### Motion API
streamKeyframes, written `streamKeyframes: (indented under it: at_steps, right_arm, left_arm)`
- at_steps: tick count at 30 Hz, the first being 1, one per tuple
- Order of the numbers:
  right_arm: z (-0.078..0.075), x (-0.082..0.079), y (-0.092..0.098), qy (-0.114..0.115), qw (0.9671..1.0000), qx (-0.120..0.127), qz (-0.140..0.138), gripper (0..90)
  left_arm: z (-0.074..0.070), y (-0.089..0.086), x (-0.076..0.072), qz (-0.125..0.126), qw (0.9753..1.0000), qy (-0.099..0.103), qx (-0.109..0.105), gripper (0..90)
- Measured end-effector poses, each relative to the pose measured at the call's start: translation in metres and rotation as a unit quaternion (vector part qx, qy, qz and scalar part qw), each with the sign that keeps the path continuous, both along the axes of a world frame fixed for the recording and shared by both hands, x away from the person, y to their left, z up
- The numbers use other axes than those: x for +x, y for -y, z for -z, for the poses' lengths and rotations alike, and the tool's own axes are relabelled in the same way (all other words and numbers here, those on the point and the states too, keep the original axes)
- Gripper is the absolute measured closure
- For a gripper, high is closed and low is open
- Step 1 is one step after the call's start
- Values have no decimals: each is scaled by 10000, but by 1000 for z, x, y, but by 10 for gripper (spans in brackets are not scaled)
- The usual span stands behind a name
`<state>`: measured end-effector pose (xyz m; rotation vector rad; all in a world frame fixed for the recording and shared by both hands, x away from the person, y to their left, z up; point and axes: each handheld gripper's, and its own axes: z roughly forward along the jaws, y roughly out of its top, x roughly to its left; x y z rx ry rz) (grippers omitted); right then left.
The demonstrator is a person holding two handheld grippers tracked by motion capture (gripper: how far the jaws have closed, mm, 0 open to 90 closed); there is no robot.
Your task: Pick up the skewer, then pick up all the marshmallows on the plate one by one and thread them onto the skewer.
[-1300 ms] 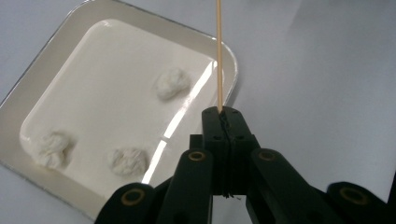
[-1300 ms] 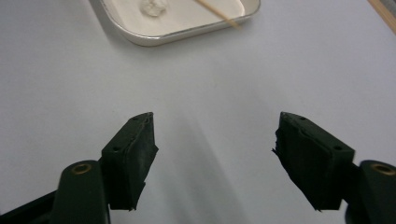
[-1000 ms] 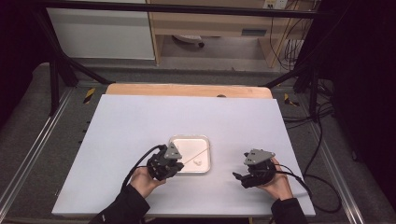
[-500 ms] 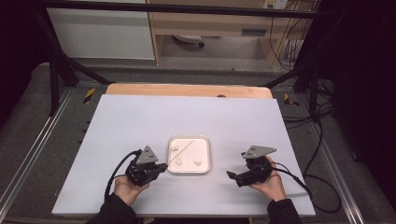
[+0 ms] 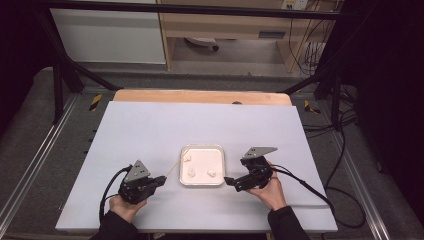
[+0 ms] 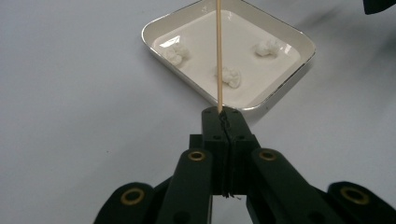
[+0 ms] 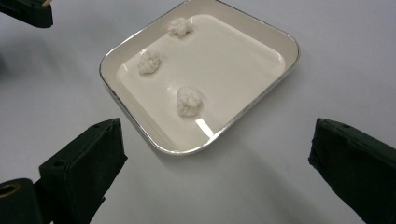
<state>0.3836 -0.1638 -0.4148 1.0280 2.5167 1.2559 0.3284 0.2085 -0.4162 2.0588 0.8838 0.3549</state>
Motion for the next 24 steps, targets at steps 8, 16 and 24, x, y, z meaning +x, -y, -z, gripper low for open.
streamKeyframes:
  at_steps: [8, 16, 24]
  right_arm:
    - [-1, 9, -20, 6, 10000, -55, 19, 40]
    - [7, 17, -41, 0, 10000, -59, 7, 102]
    - [16, 23, -58, -9, 9996, -135, -252, 380]
  left_arm:
    - [3, -6, -3, -35, 10000, 49, -68, 888]
    - [6, -6, -3, -26, 9999, 54, -103, 887]
    - [9, -2, -3, -2, 10000, 30, -57, 887]
